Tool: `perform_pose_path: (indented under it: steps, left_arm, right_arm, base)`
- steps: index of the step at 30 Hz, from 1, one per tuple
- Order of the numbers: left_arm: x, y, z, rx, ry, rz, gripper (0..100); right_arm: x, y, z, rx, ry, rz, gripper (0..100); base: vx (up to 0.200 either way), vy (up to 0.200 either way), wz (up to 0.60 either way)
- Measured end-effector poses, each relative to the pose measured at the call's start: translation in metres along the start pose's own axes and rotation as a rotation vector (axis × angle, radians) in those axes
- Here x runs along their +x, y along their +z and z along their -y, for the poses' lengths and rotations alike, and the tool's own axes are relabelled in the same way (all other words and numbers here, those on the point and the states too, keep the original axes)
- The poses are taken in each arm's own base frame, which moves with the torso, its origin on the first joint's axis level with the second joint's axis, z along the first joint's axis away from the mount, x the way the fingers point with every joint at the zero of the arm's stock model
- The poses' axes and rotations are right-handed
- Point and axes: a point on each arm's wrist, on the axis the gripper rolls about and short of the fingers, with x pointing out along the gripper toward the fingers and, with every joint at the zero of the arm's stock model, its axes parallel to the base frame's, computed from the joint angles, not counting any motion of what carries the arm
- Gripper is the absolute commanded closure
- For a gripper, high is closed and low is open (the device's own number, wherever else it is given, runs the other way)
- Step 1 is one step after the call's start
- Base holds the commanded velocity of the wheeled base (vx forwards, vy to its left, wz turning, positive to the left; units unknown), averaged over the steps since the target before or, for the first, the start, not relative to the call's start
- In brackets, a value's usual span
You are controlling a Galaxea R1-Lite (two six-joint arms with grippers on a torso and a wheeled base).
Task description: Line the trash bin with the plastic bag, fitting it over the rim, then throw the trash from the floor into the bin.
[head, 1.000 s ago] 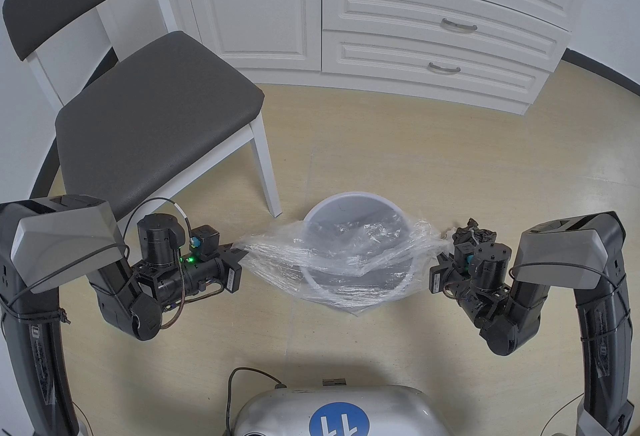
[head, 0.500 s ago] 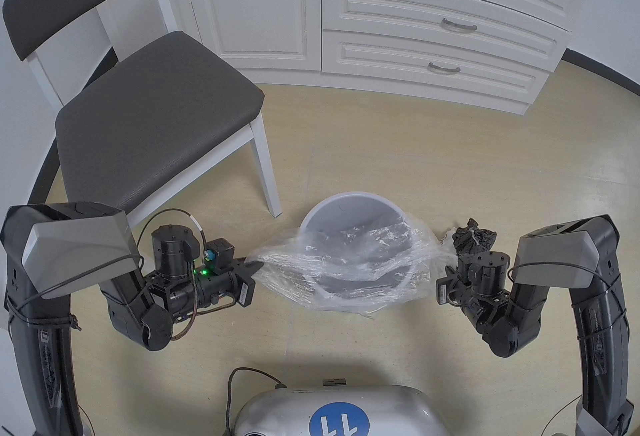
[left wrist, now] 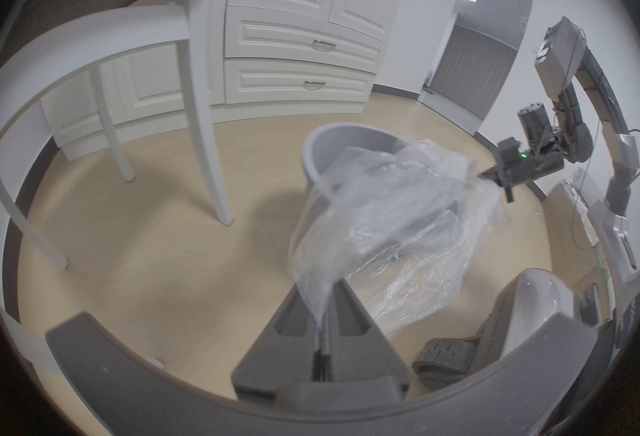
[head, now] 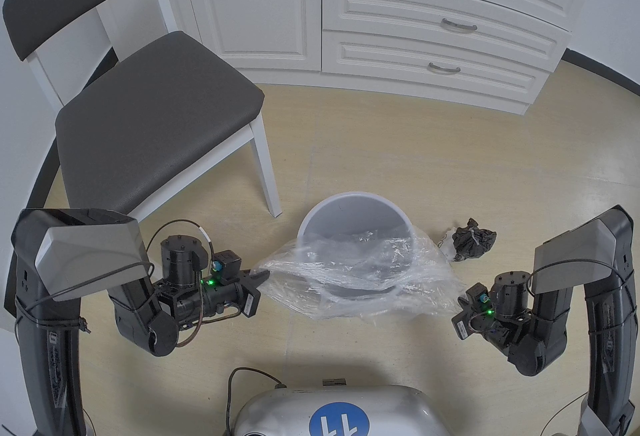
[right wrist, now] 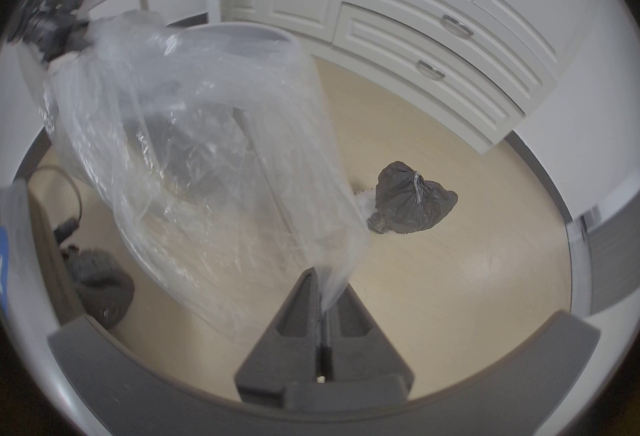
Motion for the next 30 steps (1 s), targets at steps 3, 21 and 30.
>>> perform_pose_path:
  steps: [3,21,30]
  left_arm:
    - [-0.003,0.001,-0.014,-0.009,0.035,0.01,100]
    - [-0.004,0.006,-0.019,-0.006,0.049,0.028,100]
    - [-0.006,0.009,-0.018,-0.003,0.049,0.038,100]
  right_arm:
    - [-0.006,-0.005,0.007,-0.035,0.029,-0.014,100]
    - [-0.012,-0.01,0.013,-0.076,0.046,-0.028,100]
    - [-0.034,-0.002,0.01,-0.083,0.148,0.015,0]
  base:
    - [0.0,0.0,0.0]
    - [0.0,0.0,0.0]
    - [0.0,0.0,0.0]
